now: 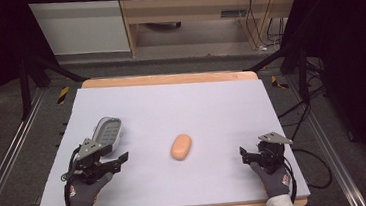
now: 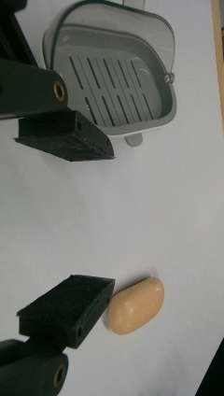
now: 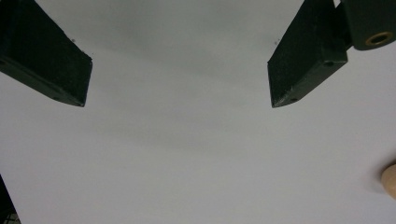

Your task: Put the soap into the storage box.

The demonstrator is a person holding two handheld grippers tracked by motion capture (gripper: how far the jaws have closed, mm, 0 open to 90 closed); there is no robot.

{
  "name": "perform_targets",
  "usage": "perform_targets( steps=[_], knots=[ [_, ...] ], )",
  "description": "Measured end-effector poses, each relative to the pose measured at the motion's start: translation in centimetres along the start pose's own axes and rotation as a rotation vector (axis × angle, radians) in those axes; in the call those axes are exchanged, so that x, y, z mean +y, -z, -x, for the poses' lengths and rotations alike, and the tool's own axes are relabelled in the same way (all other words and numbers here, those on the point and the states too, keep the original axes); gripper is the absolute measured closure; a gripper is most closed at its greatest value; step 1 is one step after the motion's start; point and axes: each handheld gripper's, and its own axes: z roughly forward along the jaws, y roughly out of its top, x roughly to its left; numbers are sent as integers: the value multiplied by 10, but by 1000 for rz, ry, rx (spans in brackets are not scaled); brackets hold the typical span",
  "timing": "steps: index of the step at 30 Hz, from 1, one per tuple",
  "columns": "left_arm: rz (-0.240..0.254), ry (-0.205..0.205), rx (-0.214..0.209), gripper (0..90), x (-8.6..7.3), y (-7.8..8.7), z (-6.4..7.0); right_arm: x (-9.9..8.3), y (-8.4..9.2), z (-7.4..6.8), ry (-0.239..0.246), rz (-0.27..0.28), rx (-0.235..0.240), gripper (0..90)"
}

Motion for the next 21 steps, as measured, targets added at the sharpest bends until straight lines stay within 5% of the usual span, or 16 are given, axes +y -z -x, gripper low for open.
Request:
perform_targets(
  steps=[21],
  knots=[
    [-23,-30,-75,292,30,-43,36,1,-1,0,-2,-8,5,72]
  ],
)
